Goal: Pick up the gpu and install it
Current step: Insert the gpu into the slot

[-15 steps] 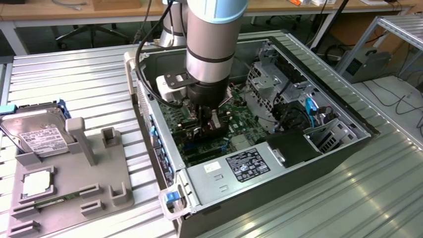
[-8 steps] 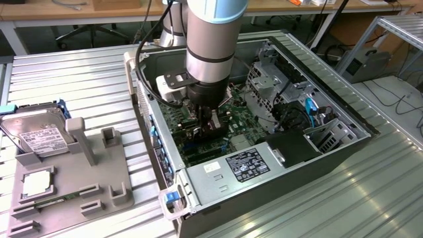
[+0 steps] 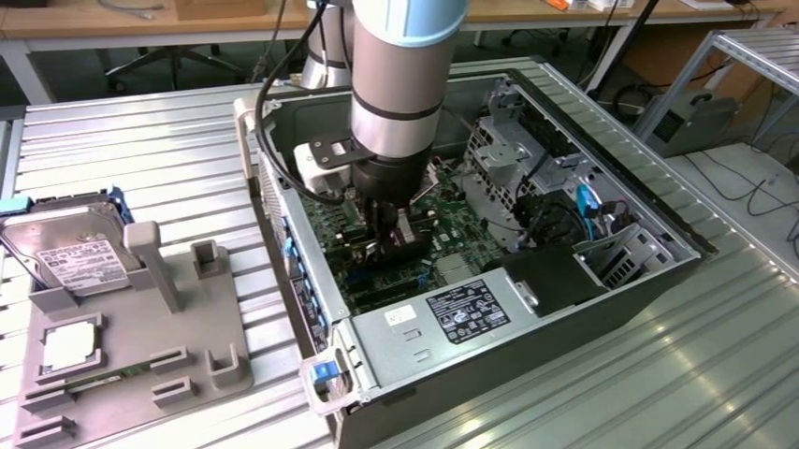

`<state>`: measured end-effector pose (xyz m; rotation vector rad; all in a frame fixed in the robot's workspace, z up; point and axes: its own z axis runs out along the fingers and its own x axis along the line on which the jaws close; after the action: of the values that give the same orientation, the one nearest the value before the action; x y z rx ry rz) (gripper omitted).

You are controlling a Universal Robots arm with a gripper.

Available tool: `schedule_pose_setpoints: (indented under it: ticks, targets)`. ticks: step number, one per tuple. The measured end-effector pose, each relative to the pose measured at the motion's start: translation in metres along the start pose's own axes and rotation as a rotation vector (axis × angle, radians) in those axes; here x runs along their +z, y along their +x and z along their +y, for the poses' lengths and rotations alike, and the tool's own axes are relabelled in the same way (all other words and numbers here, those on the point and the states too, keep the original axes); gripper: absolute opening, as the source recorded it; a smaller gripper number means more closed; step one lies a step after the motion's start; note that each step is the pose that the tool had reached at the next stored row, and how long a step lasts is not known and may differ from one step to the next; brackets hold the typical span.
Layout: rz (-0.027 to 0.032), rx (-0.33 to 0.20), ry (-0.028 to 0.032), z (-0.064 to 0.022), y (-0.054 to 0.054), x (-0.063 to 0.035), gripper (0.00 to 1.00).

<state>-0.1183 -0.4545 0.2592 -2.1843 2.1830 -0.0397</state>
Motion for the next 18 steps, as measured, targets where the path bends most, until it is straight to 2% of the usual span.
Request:
schedule_pose_setpoints:
  ticks: [2, 4, 9, 16, 18]
  targets:
    - [0.0001, 0.0, -0.0001, -0.0003, 0.0, -0.0031, 0.4]
    - [0.0, 0.0, 0.0, -0.0014, 0.0, -0.0166, 0.4]
    - [0.0001, 0.001, -0.0009, -0.0038, -0.001, -0.0377, 0.4]
    - [0.0003, 0.002, -0.004, -0.0054, -0.001, -0.05, 0.4]
    - [0.0001, 0.003, -0.0039, -0.0055, -0.001, -0.051, 0.4]
